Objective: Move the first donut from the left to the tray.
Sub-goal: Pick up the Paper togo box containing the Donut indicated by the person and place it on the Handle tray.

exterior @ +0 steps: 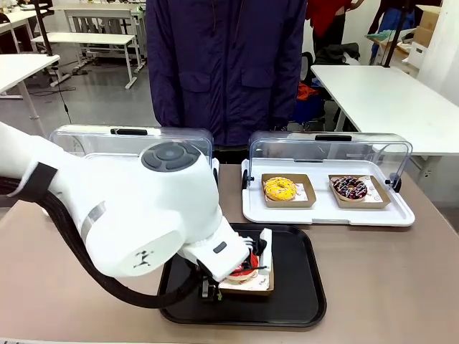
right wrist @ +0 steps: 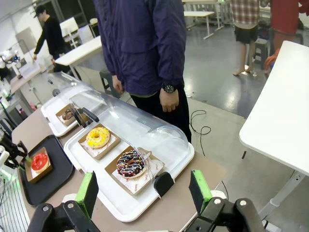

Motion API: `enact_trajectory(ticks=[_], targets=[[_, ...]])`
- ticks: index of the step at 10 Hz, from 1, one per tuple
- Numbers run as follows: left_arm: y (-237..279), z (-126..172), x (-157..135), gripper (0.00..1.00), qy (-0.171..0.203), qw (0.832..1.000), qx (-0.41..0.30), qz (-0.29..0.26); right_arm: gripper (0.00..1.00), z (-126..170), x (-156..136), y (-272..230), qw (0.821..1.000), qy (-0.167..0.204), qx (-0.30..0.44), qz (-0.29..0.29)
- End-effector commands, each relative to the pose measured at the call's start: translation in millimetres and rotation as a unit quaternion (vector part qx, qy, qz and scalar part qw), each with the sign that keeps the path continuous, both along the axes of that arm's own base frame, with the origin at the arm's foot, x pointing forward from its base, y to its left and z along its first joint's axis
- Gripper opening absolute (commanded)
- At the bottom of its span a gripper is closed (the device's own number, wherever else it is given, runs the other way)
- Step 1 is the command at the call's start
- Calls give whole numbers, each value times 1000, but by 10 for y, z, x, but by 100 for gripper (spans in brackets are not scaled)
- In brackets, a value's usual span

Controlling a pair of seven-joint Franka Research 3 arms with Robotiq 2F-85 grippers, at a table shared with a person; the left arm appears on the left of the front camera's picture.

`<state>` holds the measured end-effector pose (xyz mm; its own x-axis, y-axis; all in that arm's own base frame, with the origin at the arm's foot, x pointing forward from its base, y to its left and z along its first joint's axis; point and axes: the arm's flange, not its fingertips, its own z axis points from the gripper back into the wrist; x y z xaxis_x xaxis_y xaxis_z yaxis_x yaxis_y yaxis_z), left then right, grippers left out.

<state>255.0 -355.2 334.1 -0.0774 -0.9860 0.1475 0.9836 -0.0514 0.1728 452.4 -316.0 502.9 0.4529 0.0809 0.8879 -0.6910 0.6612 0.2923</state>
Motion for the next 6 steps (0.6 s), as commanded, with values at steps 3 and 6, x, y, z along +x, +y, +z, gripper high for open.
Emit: enact_trajectory(ticks=[3,6], targets=[[522,512,-17,100,22,1000,-9,12,100,26,3,18,1000,-3,-1,1],[357,562,115,100,16,1000,-8,24,100,26,3,18,1000,-3,-1,1]])
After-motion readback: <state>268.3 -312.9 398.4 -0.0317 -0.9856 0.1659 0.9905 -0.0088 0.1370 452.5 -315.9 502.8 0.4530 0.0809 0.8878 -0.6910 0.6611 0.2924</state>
